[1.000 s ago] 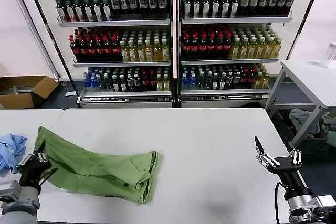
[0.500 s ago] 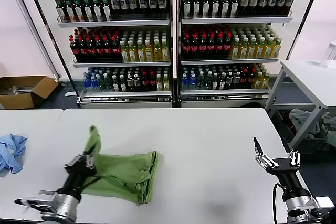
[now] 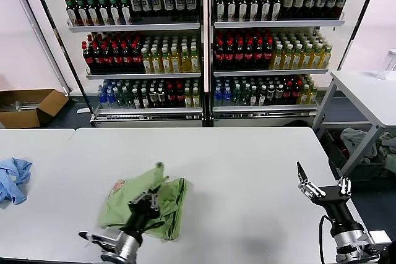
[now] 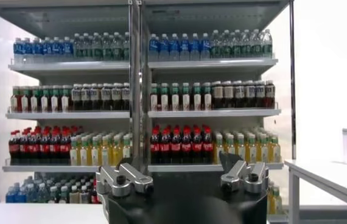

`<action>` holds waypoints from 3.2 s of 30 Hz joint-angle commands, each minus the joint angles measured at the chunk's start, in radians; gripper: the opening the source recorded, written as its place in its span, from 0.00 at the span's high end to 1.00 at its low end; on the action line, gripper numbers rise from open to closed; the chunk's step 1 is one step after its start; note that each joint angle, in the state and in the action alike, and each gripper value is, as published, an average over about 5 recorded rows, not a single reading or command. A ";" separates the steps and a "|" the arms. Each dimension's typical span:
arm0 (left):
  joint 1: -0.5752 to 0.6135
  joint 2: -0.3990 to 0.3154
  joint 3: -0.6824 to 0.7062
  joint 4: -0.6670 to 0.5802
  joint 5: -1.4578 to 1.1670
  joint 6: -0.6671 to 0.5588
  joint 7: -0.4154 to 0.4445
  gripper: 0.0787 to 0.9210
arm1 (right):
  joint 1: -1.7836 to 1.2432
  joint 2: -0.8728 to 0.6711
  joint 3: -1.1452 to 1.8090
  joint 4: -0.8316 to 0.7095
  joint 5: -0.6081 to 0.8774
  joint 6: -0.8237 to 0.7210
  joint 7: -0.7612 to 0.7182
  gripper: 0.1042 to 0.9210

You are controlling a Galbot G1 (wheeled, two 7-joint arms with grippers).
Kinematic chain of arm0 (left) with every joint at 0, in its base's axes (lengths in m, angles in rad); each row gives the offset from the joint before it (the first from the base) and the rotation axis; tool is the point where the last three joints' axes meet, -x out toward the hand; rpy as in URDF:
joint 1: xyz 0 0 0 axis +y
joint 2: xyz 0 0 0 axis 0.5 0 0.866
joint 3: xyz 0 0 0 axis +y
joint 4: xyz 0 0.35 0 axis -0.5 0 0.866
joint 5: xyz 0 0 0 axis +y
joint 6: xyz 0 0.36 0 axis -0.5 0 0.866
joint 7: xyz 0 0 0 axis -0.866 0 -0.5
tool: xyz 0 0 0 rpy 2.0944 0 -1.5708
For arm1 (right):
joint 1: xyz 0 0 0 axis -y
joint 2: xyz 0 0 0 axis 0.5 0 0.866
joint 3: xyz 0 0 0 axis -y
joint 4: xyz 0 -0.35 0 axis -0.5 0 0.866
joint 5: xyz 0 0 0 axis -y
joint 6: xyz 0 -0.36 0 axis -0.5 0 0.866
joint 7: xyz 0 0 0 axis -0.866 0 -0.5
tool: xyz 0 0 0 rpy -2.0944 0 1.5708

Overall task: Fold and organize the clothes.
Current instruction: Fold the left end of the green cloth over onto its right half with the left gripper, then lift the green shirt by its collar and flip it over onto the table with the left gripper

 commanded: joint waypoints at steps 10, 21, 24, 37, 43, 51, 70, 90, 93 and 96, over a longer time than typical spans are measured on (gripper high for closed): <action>-0.083 -0.016 0.197 0.165 0.157 -0.040 0.064 0.89 | 0.017 0.002 -0.015 -0.008 0.000 -0.004 -0.002 0.12; 0.029 0.029 0.137 -0.131 0.254 -0.076 0.064 0.52 | 0.022 0.003 -0.017 0.004 -0.002 -0.017 -0.001 0.12; 0.032 0.061 0.017 -0.142 0.169 -0.051 0.050 0.42 | 0.016 0.001 -0.011 0.008 -0.001 -0.016 0.000 0.12; 0.059 0.144 -0.405 0.225 -0.233 0.044 0.117 0.12 | 0.014 -0.003 -0.004 0.011 0.002 -0.014 0.001 0.12; 0.062 0.130 -0.444 0.254 -0.360 0.164 0.114 0.12 | 0.012 -0.004 -0.002 0.012 0.001 -0.015 0.002 0.12; 0.094 0.113 -0.474 0.235 -0.412 0.192 0.125 0.12 | 0.011 -0.006 0.000 0.013 0.002 -0.014 0.001 0.12; 0.106 0.073 -0.405 0.182 -0.411 0.188 0.156 0.12 | 0.010 0.000 -0.005 0.003 -0.010 -0.008 -0.001 0.12; 0.078 0.057 -0.390 0.295 -0.482 0.156 0.219 0.12 | 0.008 0.000 -0.005 0.000 -0.013 -0.004 -0.001 0.12; 0.084 0.056 -0.385 0.290 -0.466 0.145 0.228 0.12 | 0.010 0.000 -0.006 0.001 -0.013 -0.004 -0.001 0.12; 0.086 0.056 -0.378 0.283 -0.441 0.130 0.234 0.18 | 0.012 0.001 -0.007 0.001 -0.014 -0.004 -0.001 0.12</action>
